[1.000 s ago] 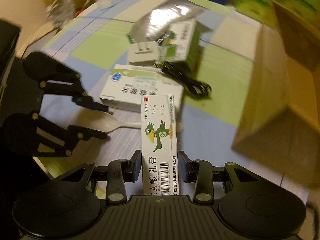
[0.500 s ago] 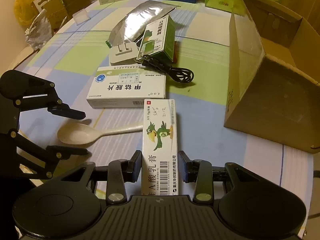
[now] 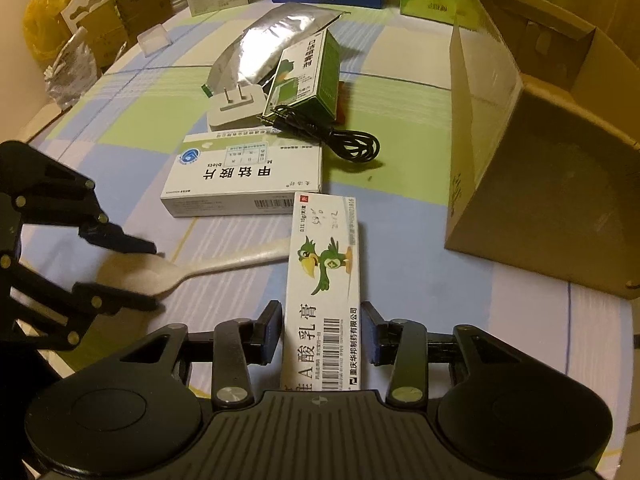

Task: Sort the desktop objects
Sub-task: 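Lift the spoon and parrot box and carry both toward the cardboard box, then lower the spoon and parrot box into the cardboard box and open both tools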

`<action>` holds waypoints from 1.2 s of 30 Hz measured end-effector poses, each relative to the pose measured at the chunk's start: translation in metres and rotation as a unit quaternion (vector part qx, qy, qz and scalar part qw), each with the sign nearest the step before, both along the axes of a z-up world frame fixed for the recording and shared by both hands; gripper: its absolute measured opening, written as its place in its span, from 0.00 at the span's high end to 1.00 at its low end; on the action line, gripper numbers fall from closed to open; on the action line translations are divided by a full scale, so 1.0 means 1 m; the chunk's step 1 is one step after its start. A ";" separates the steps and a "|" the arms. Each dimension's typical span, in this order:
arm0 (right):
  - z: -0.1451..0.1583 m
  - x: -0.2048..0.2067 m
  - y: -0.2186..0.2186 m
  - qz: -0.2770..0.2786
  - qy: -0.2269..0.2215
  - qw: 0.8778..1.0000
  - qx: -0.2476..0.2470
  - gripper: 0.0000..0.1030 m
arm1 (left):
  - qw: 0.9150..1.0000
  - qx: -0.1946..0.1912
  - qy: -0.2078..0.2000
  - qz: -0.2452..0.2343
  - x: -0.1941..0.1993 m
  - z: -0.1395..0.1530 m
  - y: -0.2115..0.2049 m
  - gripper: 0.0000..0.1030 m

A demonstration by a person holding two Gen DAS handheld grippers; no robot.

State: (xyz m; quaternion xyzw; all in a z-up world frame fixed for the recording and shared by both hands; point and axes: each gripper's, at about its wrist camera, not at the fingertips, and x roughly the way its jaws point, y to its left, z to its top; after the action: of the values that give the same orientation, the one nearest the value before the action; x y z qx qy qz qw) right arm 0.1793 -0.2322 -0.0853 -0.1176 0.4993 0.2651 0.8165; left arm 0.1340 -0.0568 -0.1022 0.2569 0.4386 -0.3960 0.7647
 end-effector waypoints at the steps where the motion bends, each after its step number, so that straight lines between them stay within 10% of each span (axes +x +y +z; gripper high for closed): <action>1: -0.002 0.000 0.000 -0.002 0.002 1.000 0.001 0.63 | 1.000 0.001 -0.001 0.002 -0.001 0.000 0.000 0.73; 24: 0.091 -0.021 -0.032 -0.070 -0.096 0.990 0.077 0.66 | 0.990 -0.062 -0.059 0.111 -0.010 0.084 -0.011 0.73; 36: 0.158 0.049 -0.105 -0.149 -0.160 0.974 0.062 0.66 | 0.974 -0.140 -0.134 0.120 0.037 0.172 -0.125 0.73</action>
State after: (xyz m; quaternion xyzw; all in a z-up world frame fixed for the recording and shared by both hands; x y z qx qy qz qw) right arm 0.2282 -0.3370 0.0724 -0.0322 0.3564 0.1486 0.9219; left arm 0.1714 -0.1818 0.0694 0.1440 0.3001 -0.3206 0.8868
